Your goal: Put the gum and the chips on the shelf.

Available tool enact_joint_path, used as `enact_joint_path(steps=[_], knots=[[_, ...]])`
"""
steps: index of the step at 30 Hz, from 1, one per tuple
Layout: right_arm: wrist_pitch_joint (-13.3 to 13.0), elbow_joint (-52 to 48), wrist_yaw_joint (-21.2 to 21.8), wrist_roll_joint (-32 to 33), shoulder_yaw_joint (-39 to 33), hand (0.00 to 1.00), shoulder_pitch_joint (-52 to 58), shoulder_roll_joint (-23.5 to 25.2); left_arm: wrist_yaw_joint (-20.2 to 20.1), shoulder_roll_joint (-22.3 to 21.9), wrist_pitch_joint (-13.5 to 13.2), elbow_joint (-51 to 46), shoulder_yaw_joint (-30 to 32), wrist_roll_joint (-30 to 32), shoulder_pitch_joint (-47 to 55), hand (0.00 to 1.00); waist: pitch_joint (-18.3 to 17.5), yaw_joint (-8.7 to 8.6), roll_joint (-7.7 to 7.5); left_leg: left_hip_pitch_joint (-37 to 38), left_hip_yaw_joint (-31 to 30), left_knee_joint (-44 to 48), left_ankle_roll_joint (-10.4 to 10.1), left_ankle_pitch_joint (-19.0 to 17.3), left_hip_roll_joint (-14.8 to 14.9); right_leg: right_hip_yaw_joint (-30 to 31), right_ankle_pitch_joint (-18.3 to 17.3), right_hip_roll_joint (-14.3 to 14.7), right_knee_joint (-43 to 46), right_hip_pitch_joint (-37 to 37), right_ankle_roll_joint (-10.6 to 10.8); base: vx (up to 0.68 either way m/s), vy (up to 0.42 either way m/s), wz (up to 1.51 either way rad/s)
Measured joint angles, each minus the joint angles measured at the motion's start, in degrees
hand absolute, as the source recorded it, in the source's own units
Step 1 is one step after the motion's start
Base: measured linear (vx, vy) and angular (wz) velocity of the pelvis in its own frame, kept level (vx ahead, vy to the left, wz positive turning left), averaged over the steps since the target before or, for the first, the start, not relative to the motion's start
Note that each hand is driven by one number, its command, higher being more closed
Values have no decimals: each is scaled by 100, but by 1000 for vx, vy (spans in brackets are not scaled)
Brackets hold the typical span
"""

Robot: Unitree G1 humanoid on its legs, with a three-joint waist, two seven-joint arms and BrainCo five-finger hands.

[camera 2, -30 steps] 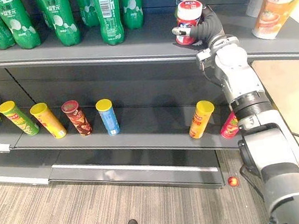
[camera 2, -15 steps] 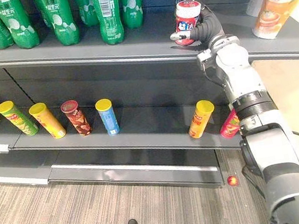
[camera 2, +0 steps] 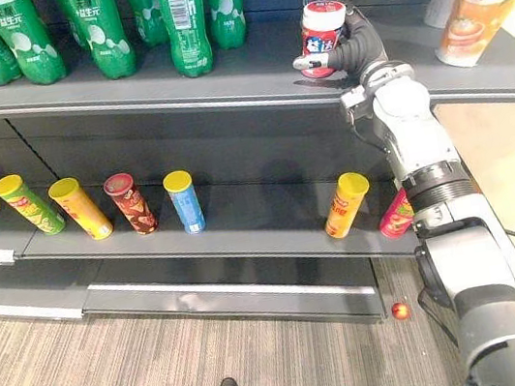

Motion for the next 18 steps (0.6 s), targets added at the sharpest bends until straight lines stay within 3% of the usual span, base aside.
enact_joint_path(steps=[8, 18], knots=[[0, -297, -21, 3, -23, 0, 121, 0, 0, 0, 0, -24, 1, 2, 8, 0, 0, -5, 0, 1, 19, 0, -26, -18, 9, 11, 40, 7, -9, -3, 29, 0, 0, 0], [-80, -1110, -492, 6, -231, 0, 242, -85, 10, 20, -7, -46, 0, 0, 17, 0, -9, -81, -3, 6, 29, 0, -26, 32, 120, 95, 88, 112, -7, -28, 13, 0, -1, -2]])
